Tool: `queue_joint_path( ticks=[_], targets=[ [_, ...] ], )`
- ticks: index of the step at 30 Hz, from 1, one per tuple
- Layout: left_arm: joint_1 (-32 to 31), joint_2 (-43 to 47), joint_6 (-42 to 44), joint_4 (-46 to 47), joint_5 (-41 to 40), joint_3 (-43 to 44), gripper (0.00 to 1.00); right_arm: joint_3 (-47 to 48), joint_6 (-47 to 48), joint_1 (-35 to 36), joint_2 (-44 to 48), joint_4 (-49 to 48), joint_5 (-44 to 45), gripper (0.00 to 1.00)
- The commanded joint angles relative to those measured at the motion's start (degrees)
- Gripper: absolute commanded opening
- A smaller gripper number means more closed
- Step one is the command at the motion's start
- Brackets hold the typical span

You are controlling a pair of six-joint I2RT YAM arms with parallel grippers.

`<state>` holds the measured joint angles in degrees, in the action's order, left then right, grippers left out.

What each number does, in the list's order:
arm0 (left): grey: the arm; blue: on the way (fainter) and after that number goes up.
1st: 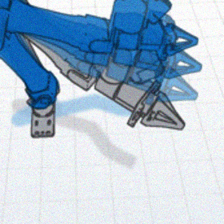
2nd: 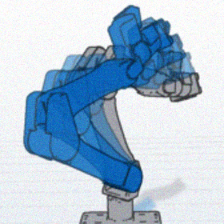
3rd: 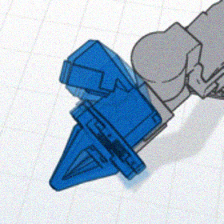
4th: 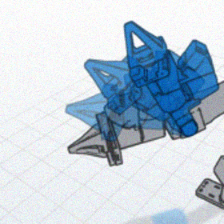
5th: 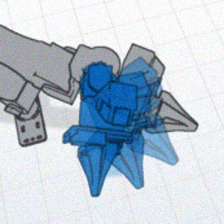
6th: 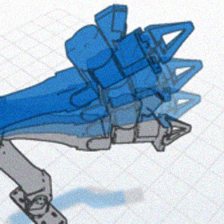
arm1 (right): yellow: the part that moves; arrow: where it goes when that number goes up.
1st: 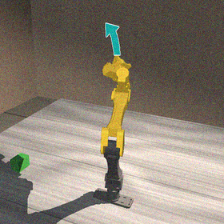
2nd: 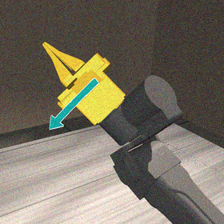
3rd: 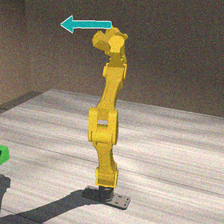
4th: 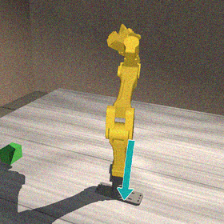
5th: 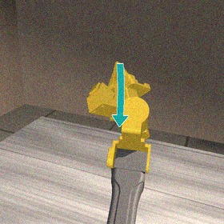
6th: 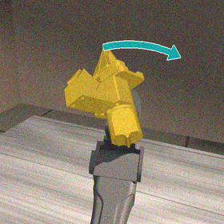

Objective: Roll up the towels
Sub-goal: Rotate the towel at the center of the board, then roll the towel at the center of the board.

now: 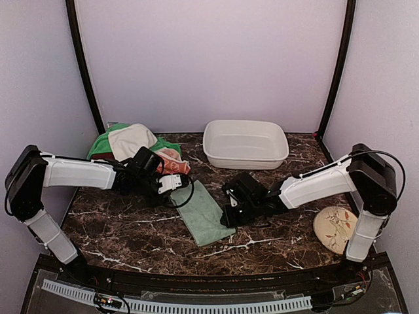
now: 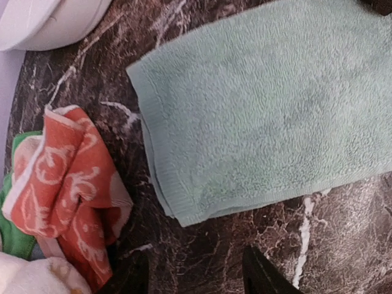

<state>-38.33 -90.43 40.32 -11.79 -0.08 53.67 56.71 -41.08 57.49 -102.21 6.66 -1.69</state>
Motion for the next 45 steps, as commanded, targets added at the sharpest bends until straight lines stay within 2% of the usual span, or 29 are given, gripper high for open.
queue_joint_path(
  ticks=[1,4,12,17,23,29,33,37,42,45],
  targets=[
    [-0.19,-4.12,-5.05,7.4,-5.69,-2.4,0.55,-3.91,-1.47,1.87,-0.7,-4.47,-2.28,0.11],
    [-0.46,-9.83,-6.49,9.27,-9.66,1.43,0.53,-5.88,-3.82,4.34,0.08,-5.41,-1.33,0.11],
    [-0.54,-19.28,-5.06,12.5,-11.56,9.57,0.54,-9.49,-11.05,9.98,4.57,-6.38,4.22,0.11],
    [-0.51,-22.62,-4.88,10.88,-11.64,15.82,0.54,-9.52,-12.52,11.27,6.09,-6.23,6.91,0.16],
    [1.67,-16.59,-7.16,1.75,-3.07,20.81,0.57,-6.04,-7.34,10.42,6.96,-5.96,6.72,0.22],
    [2.73,-5.76,-8.34,-3.51,3.84,15.85,0.58,-2.17,-0.5,-0.08,7.93,-8.77,-4.47,0.21],
    [4.28,-0.28,-9.52,-7.05,9.9,12.7,0.59,4.47,2.86,-6.68,0.14,-8.66,-12.8,0.19],
    [3.47,2.89,-7.92,-11.46,17.43,9.92,0.59,12.49,4.03,-8.88,-9.84,-9.86,-20.23,0.16],
    [-6.15,4.61,-3.49,-15.08,17.25,5.67,0.56,16.08,1.71,-10.69,-18.78,-11.71,-20.75,0.13],
    [-12.4,4.62,-1.68,-15.11,17.01,3.37,0.56,15.73,-0.12,-10.89,-19.41,-12.58,-13.34,0.09]
  ],
)
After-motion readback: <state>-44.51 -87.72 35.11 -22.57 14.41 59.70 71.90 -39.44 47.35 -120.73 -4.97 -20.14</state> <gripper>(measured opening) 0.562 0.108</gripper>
